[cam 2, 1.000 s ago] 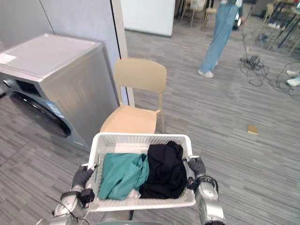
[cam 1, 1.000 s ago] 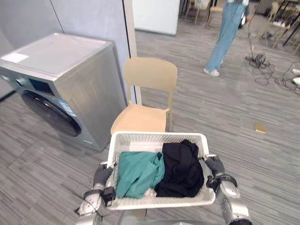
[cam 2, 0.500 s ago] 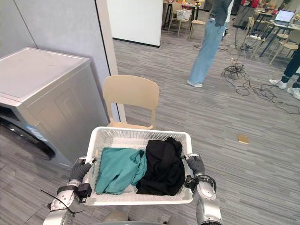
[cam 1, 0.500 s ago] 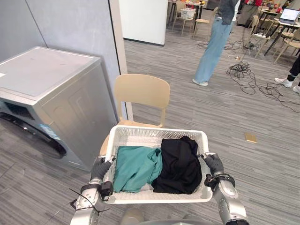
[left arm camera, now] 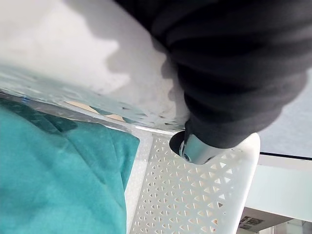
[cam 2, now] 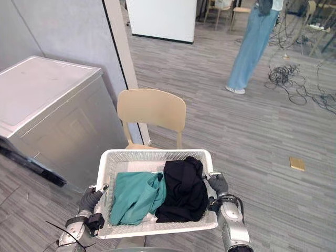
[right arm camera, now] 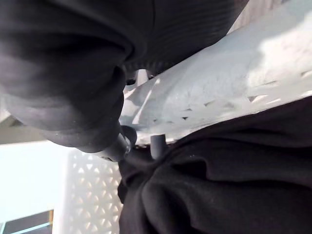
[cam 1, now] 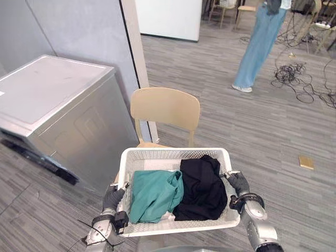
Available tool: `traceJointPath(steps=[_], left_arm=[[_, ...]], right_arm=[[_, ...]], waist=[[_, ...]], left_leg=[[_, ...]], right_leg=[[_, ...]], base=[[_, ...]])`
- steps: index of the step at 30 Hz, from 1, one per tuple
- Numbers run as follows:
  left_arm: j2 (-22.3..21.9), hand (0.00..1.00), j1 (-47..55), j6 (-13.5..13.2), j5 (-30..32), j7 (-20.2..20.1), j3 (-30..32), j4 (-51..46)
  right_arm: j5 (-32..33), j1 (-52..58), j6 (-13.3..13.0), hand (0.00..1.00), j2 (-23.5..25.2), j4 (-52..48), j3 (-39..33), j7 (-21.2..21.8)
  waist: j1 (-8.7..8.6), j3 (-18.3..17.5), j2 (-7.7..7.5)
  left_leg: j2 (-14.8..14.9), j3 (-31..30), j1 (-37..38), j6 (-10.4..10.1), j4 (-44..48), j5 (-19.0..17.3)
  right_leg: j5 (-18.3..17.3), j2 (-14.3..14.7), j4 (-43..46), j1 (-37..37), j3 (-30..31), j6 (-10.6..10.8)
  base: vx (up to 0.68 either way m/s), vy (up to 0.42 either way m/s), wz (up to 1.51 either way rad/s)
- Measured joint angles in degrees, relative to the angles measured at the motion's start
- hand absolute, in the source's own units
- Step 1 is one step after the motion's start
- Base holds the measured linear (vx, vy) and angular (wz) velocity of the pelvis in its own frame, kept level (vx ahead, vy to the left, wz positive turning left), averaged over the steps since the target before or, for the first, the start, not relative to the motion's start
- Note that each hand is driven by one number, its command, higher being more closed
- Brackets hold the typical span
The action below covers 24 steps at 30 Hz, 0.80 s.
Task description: Pick up the laundry basket with both hands and put the clothes into the washing machine.
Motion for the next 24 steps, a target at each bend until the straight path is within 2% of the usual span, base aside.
traceJointPath(steps=[1, 2, 3, 4, 5, 6, 7, 8, 10, 13, 14, 17, 20, 22, 24], left_arm=[[-0.3, 1.00, 0.2, -0.1, 0.0, 0.2, -0.8, 1.7], [-0.1, 1.00, 0.1, -0.1, -0.1, 0.6, -1.3, 2.9], [1.0, 1.00, -0.8, 0.1, -0.1, 0.8, -1.4, 4.6], [2.0, 1.00, -0.8, 0.2, -0.2, 0.8, -1.6, 5.2], [3.3, 1.00, -0.8, 0.5, -1.3, 0.9, -2.0, 5.3], [3.6, 1.00, -0.4, 0.4, -1.8, 0.8, -2.0, 5.1], [3.6, 1.00, -0.2, 0.3, -1.8, 0.8, -2.0, 5.0], [4.0, 1.00, -0.1, 0.1, -1.8, 0.8, -1.9, 5.0], [4.2, 1.00, 0.0, -0.2, -1.9, 0.7, -2.3, 5.0], [4.2, 1.00, 0.1, -0.5, -1.9, 0.7, -2.5, 4.9], [3.8, 1.00, 0.3, -0.4, -1.9, 0.7, -2.6, 5.2], [3.2, 1.00, 0.5, 0.1, -1.8, 0.7, -3.8, 5.2], [3.4, 1.00, -0.3, 0.1, -1.7, 1.0, -3.2, 5.3], [4.2, 1.00, -3.8, 0.1, -1.6, 1.6, -3.0, 6.1], [5.8, 1.00, -11.3, -0.1, -1.6, 3.2, -1.9, 7.9]], right_arm=[[0.2, 0.0, 0.4, 1.00, -0.9, 1.5, -0.1, 0.0], [0.3, -0.3, 0.6, 1.00, -0.9, 3.0, 0.0, 0.0], [0.3, -0.5, 0.8, 1.00, 0.2, 4.2, 0.0, 0.1], [0.3, -0.5, 1.2, 1.00, 0.7, 4.3, 0.0, 0.1], [0.3, -0.4, 1.7, 1.00, 1.3, 4.4, 0.0, 0.1], [0.3, -0.3, 1.7, 1.00, 1.4, 4.4, 0.3, 0.3], [0.3, -0.3, 1.7, 1.00, 1.4, 4.4, 0.5, 0.3], [0.3, -0.4, 1.5, 1.00, 1.5, 4.4, 0.9, 0.3], [0.3, -0.3, 1.3, 1.00, 1.4, 4.3, 1.0, 0.2], [0.3, -0.1, 1.4, 1.00, 1.1, 4.3, 1.3, 0.1], [0.3, 0.3, 1.5, 1.00, 0.6, 4.4, 1.3, 0.1], [0.3, 1.6, 1.5, 1.00, -0.6, 4.3, 1.3, 0.0], [0.3, 0.6, 1.5, 1.00, -0.6, 4.2, 1.8, -0.1], [0.3, -1.9, 1.5, 1.00, -0.6, 4.2, 2.0, -0.6], [0.9, -9.0, 1.5, 1.00, -0.6, 4.2, 2.6, -2.0]], waist=[[-0.53, -0.9, 1.50], [-0.41, -1.2, 1.46], [-0.73, -1.2, -0.99], [-0.74, -1.3, -1.92], [-0.84, -1.3, -2.50], [-0.85, -1.0, -2.02], [-0.85, -1.1, -1.99], [-0.76, -1.5, -2.64], [-1.50, -2.8, -3.42], [-1.44, -4.1, -2.93], [-1.67, -4.2, -2.09], [-1.59, -4.6, -1.29], [-0.95, -4.3, -1.72], [0.04, -2.6, -1.78], [0.21, 2.3, -2.70]], left_leg=[[1.2, -1.9, 1.4, 0.8, -5.5, 9.8], [1.1, -2.3, 2.3, -6.5, -5.5, 9.2], [-0.5, -1.8, 2.7, -7.4, -5.2, 7.9], [-1.2, -1.8, 2.8, -7.4, -5.3, 8.0], [-2.2, -1.9, 3.4, -7.2, -5.3, 7.9], [-2.0, -1.9, 5.1, -7.1, -5.8, 7.9], [-2.1, -1.5, 6.0, -7.0, -6.3, 7.9], [-3.0, -0.1, 7.1, -6.6, -7.1, 8.2], [-4.5, 0.6, 7.4, -6.2, -8.7, 8.5], [-4.6, 2.7, 7.9, -6.2, -14.1, 10.7], [-4.2, 2.7, 8.2, -6.2, -16.5, 12.2], [-3.1, 3.1, 9.1, -5.8, -22.1, 15.7], [-2.3, 4.3, 7.8, -5.6, -22.6, 17.6], [-2.3, 4.4, 5.7, -5.8, -21.4, 18.1], [-2.2, 4.4, 0.9, -5.3, -19.3, 18.8]], right_leg=[[0.2, 0.1, 0.4, 0.5, 0.7, 1.3], [-0.2, -0.1, 0.4, 1.0, 1.9, 3.1], [0.5, -1.9, 0.0, 1.4, 3.2, 4.1], [1.6, -2.6, -0.6, 2.0, 3.4, 5.2], [4.5, -3.0, -1.8, 3.0, 4.0, 6.3], [6.1, -3.3, -1.6, 3.2, 5.1, 7.2], [5.3, -3.4, -2.3, 3.6, 5.9, 7.7], [6.2, -4.0, -6.1, 4.0, 6.4, 7.9], [6.0, -5.2, -7.9, 3.8, 5.8, 8.4], [4.6, -5.8, -10.2, 2.6, 6.0, 9.5], [4.6, -5.6, -10.3, 1.7, 5.6, 9.6], [4.5, -4.9, -9.8, 0.3, 4.4, 9.4], [4.6, -4.5, -7.9, -2.0, 4.2, 9.4], [4.5, -4.7, -5.9, -4.3, 4.2, 9.5], [4.2, -4.9, -2.2, -9.0, 4.2, 9.9]], base=[[0.23, 0.363, -0.01], [0.29, 0.509, 0.01], [0.23, 0.422, 0.00], [0.18, 0.318, 0.16], [0.13, 0.234, 0.10], [0.10, 0.190, 0.02], [0.04, 0.151, -0.16], [-0.05, 0.011, -0.12], [-0.07, -0.007, -0.05], [-0.12, -0.021, -0.18], [-0.13, -0.056, 0.03], [-0.13, -0.069, 0.18], [-0.05, -0.019, 0.07], [-0.07, 0.017, 0.01], [-0.17, 0.052, 0.08]])
